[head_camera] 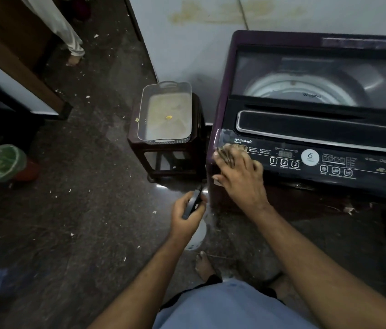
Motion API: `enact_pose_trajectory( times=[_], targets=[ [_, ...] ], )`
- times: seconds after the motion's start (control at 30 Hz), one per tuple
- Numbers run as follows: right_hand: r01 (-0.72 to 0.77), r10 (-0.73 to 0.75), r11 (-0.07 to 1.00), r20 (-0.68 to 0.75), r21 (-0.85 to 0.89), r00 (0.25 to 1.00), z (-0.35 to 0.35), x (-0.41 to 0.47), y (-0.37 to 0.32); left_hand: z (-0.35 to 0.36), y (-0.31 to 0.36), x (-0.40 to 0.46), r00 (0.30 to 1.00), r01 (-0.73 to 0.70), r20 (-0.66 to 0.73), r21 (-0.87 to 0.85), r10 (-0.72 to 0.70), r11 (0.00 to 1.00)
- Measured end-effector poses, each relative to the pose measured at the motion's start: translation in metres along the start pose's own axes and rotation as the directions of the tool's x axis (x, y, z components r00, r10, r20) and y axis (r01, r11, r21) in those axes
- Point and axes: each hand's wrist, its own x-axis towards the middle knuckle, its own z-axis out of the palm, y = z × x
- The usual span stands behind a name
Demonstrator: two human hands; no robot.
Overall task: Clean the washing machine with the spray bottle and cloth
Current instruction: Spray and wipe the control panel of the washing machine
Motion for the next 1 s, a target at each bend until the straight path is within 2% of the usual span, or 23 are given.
enact_pose_trajectory(
  times=[0.07, 0.17, 0.37, 0.53, 0.77, 1.0],
  targets=[
    [0.079, -0.076, 0.995, 0.042, -0.062, 0.996, 0.002, -0.003, 0.014, 0.008, 0.002, 0.002, 0.999, -0.007, 0.033, -0.023, 0.008, 1.0],
    [0.145, -0.142, 0.988, 0.05, -0.054, 0.989, 0.01, 0.009, 0.013, 0.019, 0.003, 0.002, 0.998, -0.027, 0.049, -0.044, 0.03, 0.999],
    [0.359, -0.337, 0.914, 0.14, -0.19, 0.931, 0.022, 0.03, -0.005, 0.036, 0.002, -0.003, 0.999, -0.051, -0.013, -0.025, 0.05, 0.998],
    [0.596, -0.567, 0.781, 0.185, -0.189, 0.802, 0.012, 0.018, 0.036, 0.06, 0.011, -0.013, 0.999, -0.039, -0.028, 0.014, 0.039, 0.999],
    [0.65, -0.612, 0.707, 0.222, -0.277, 0.759, -0.006, -0.042, 0.148, 0.125, 0.037, -0.028, 0.998, 0.018, 0.063, -0.066, -0.014, 0.998],
    [0.503, -0.476, 0.831, 0.163, -0.236, 0.864, -0.04, -0.103, 0.242, 0.218, 0.06, -0.041, 0.97, -0.041, 0.24, -0.034, 0.048, 0.999]
  ],
)
